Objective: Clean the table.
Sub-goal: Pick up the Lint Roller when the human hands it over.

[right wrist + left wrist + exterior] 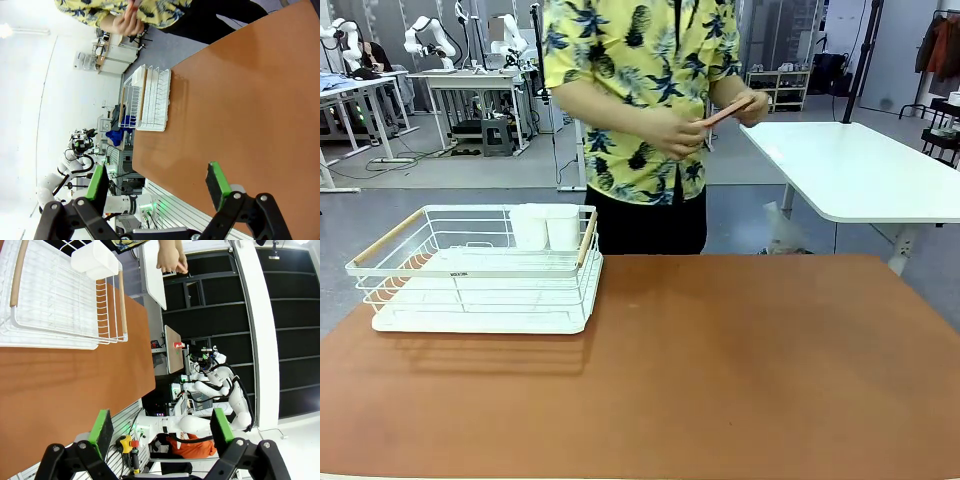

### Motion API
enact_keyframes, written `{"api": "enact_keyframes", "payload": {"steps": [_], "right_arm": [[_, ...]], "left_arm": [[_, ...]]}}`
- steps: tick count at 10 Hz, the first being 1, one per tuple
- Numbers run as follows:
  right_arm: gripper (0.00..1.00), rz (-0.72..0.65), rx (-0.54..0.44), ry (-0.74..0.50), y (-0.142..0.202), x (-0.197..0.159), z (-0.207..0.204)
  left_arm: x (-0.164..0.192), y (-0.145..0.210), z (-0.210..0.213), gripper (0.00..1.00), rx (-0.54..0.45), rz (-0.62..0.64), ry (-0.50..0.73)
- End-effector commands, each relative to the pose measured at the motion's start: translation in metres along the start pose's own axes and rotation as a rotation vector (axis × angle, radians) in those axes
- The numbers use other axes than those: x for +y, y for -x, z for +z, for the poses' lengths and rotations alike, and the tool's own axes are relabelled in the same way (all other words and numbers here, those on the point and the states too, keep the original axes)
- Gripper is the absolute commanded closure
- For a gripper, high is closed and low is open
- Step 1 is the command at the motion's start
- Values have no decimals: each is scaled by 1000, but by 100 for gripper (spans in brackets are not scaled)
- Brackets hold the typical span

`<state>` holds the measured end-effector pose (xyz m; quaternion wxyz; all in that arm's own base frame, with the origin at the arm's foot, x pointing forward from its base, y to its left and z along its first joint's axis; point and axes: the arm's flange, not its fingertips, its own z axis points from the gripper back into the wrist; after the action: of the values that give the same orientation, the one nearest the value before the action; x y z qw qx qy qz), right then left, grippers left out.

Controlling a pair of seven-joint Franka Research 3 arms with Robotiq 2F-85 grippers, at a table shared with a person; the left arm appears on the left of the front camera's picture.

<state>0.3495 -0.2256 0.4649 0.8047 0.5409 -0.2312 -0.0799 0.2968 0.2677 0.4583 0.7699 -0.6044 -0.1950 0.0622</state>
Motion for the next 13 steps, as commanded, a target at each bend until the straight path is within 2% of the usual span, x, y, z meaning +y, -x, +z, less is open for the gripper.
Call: {"api": "enact_keyframes", "payload": {"steps": [1,13], "right_arm": [[0,5,-4,-15,-1,2,1],[0,5,-4,-15,-1,2,1]], "left_arm": [[-1,0,3,0,-5,-20,26],[-1,0,3,0,-5,-20,26]]}}
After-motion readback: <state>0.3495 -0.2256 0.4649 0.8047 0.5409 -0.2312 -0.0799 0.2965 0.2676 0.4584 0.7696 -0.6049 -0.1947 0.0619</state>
